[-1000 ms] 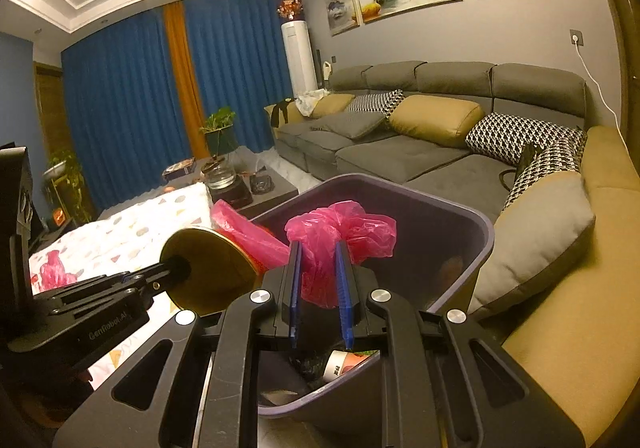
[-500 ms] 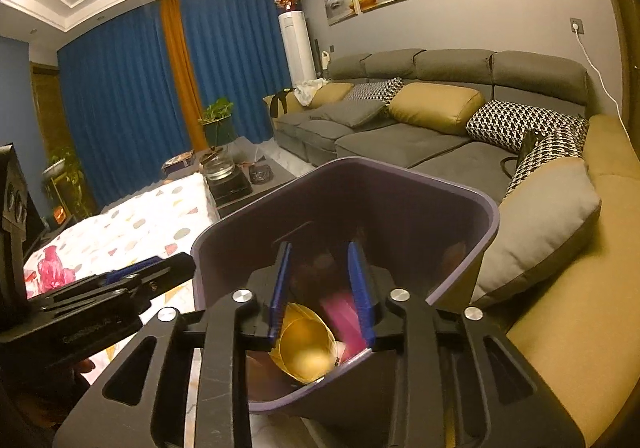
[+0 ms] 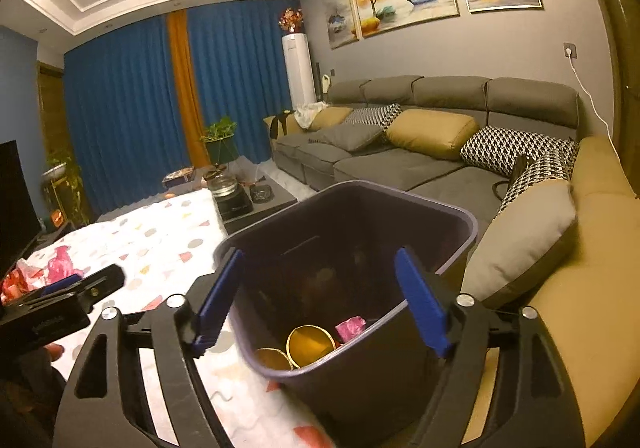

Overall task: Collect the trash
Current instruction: 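Move both open grippers back over the remaining trash on the table, then grasp the red-and-white wrapper bag with the left gripper, then grasp the pink plastic bag with the right gripper while the left holds the wrapper, then carry the wrapper and pink bag in both grippers over the gray bin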

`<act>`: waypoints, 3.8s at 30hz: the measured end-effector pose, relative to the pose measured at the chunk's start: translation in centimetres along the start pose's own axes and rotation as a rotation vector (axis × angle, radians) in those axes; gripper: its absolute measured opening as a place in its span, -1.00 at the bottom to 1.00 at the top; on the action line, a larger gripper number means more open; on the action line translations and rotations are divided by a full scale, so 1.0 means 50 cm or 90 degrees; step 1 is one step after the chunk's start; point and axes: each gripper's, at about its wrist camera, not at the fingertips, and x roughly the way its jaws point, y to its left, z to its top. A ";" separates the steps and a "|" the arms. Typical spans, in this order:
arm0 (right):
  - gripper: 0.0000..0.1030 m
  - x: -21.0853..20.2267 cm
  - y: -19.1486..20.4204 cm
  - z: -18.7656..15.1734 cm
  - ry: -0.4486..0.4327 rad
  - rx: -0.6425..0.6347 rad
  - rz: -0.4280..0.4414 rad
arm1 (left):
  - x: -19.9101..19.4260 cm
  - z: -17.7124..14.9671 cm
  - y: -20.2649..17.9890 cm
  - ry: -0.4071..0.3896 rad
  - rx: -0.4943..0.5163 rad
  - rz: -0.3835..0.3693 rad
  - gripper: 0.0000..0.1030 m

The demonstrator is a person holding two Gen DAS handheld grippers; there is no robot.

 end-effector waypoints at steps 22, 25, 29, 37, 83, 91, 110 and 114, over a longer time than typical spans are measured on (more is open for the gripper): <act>0.57 -0.080 0.263 -0.047 0.011 -0.092 0.176 | -0.246 -0.058 0.351 -0.048 -0.116 0.248 0.86; 0.57 -0.081 0.311 -0.055 0.015 -0.108 0.202 | -0.268 -0.067 0.396 -0.053 -0.134 0.263 0.86; 0.57 -0.073 0.366 -0.064 0.023 -0.119 0.228 | -0.296 -0.074 0.447 -0.065 -0.144 0.284 0.86; 0.57 -0.043 0.474 -0.078 0.040 -0.147 0.273 | -0.299 -0.059 0.502 -0.073 -0.153 0.275 0.49; 0.03 0.258 0.778 -0.130 0.198 -0.216 0.285 | -0.271 -0.016 0.556 -0.138 -0.193 0.134 -0.98; -0.70 0.258 0.776 -0.139 0.212 -0.236 0.289 | -0.262 -0.020 0.550 -0.125 -0.188 0.144 -0.98; -0.73 0.080 0.571 -0.055 0.107 -0.183 0.273 | -0.265 -0.009 0.506 -0.126 -0.152 0.149 -0.98; -0.73 0.045 0.514 -0.040 0.088 -0.169 0.267 | -0.282 -0.001 0.475 -0.133 -0.138 0.139 -0.98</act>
